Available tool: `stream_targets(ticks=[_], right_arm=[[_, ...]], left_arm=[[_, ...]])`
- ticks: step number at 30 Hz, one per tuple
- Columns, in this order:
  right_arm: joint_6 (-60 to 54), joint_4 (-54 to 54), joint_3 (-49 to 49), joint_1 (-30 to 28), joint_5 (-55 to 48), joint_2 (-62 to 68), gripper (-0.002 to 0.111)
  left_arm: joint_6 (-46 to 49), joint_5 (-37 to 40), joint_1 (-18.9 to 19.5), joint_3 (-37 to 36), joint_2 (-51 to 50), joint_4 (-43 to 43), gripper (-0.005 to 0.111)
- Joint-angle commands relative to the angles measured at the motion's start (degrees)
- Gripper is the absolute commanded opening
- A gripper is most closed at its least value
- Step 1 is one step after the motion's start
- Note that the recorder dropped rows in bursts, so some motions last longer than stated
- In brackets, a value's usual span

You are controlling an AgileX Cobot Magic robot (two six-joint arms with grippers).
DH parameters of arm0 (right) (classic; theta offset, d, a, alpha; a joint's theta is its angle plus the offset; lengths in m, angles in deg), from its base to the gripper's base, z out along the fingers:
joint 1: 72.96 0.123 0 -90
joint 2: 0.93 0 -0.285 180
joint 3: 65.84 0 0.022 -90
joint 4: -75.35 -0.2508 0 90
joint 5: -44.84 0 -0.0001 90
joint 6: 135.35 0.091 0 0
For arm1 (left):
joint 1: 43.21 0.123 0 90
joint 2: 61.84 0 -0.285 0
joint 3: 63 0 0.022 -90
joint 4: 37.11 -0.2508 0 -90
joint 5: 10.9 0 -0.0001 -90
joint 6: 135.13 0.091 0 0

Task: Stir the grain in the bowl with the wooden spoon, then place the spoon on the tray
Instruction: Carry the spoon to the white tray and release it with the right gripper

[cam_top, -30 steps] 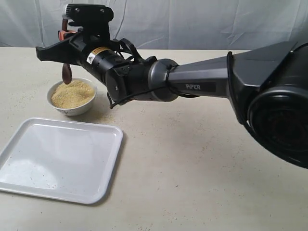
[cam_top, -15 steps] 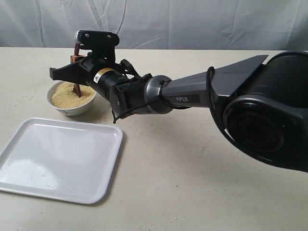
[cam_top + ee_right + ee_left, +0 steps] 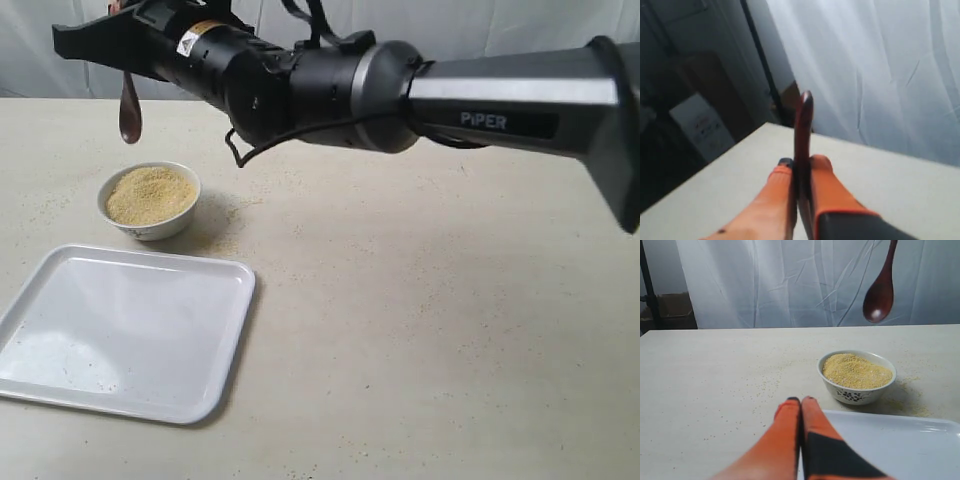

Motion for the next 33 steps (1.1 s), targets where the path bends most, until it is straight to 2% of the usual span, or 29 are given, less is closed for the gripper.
stream_targets(ticks=[1, 6, 9, 13, 18, 25, 27, 33], right_arm=[[-0.76, 4.10, -0.04, 1.92, -16.72, -3.24, 0.000], [-1.11, 3.96, 4.93, 2.42, -37.51, -4.35, 0.000], [-7.66, 3.10, 10.28, 2.55, -50.74, -3.34, 0.000], [-16.66, -3.65, 17.87, 2.55, -66.17, 1.10, 0.000], [-23.91, -9.78, 24.93, 2.78, -74.18, 10.62, 0.000], [-26.62, -7.90, 33.49, 2.83, -79.08, 20.70, 0.001], [-26.62, -7.90, 34.01, 2.83, -79.08, 21.71, 0.006], [-26.52, -4.04, 34.01, 2.83, -77.45, 21.95, 0.046]], left_arm=[[0.01, -0.69, -0.69, -0.17, 0.30, 0.00, 0.000], [0.01, -0.69, -0.69, -0.17, 0.30, 0.00, 0.000], [0.01, -0.69, -0.69, -0.17, 0.30, 0.00, 0.000], [0.01, -0.69, -0.69, -0.17, 0.30, 0.00, 0.000], [0.01, -0.69, -0.69, -0.17, 0.30, 0.00, 0.000], [0.01, -0.69, -0.69, -0.17, 0.30, 0.00, 0.000], [0.01, -0.69, -0.69, -0.17, 0.30, 0.00, 0.000], [0.01, -0.69, -0.69, -0.17, 0.30, 0.00, 0.000]])
